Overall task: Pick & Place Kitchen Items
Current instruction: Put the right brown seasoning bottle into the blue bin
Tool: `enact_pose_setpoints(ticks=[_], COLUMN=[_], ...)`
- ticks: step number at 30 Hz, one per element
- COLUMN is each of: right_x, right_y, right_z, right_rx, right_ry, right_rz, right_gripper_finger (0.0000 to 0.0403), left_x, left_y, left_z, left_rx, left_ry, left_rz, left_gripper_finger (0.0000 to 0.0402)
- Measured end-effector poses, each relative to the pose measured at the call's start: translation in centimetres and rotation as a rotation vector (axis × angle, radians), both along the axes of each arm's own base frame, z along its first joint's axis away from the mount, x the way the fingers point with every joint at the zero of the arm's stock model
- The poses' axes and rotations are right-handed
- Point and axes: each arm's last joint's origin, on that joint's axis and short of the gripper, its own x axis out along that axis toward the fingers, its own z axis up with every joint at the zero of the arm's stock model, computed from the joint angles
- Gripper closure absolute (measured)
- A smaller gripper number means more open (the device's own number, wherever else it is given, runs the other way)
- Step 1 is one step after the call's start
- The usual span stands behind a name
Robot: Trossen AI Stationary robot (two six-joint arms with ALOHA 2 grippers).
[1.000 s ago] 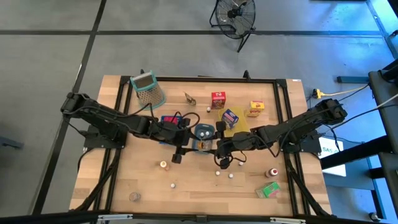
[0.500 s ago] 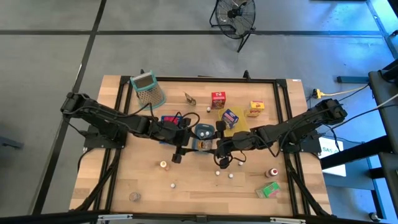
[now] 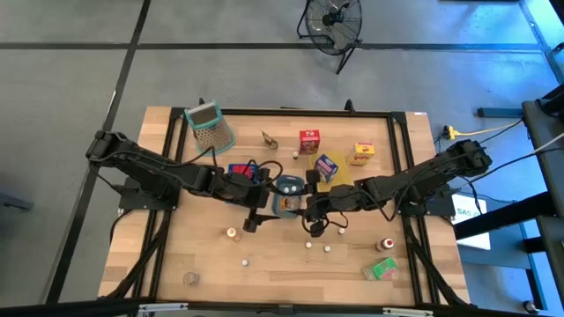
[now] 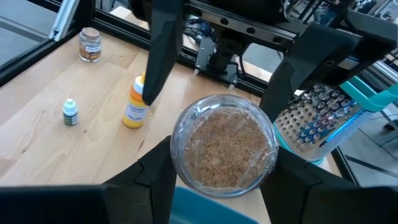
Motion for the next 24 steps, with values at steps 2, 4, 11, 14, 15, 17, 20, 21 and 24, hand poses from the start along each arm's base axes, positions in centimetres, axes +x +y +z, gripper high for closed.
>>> enact_pose_setpoints(ticks=[2,4,11,14,15,17,20,21,24], right_x=[0.0,0.0,-0.01,-0.04,-0.04,-0.04,-0.04,0.02,-0.01], right_y=[-0.02,0.0,0.0,-0.04,-0.04,-0.04,0.0,0.06,0.05], right_z=[0.0,0.0,0.01,0.04,0.03,0.05,-0.01,-0.08,-0.23], right_rx=[-0.001,-0.001,0.0,-0.002,-0.002,-0.001,0.002,0.006,0.003], right_ry=[0.0,0.0,0.0,0.001,0.001,-0.001,0.002,0.002,0.012], right_rz=[-0.002,-0.001,0.0,-0.004,-0.004,-0.004,0.006,0.017,0.017], right_gripper_finger=[0.022,0.022,0.022,0.022,0.022,0.022,0.022,0.022,0.022], left_x=[0.01,0.02,0.07,0.2,0.21,0.24,0.39,0.57,0.81], left_y=[0.01,-0.01,0.08,0.13,0.14,0.13,0.14,0.17,0.38], left_z=[0.02,0.04,0.1,0.06,0.06,0.08,0.1,0.51,0.63], left_rx=[0.002,-0.001,0.006,0.013,0.013,0.012,0.017,0.014,0.012], left_ry=[-0.003,-0.004,-0.015,-0.026,-0.028,-0.032,-0.046,-0.082,-0.1], left_rz=[0.005,0.0,0.025,0.049,0.049,0.049,0.057,0.062,0.087], left_gripper_finger=[0.0083,0.0083,0.0086,0.0086,0.0086,0.0086,0.0086,0.0086,0.0086])
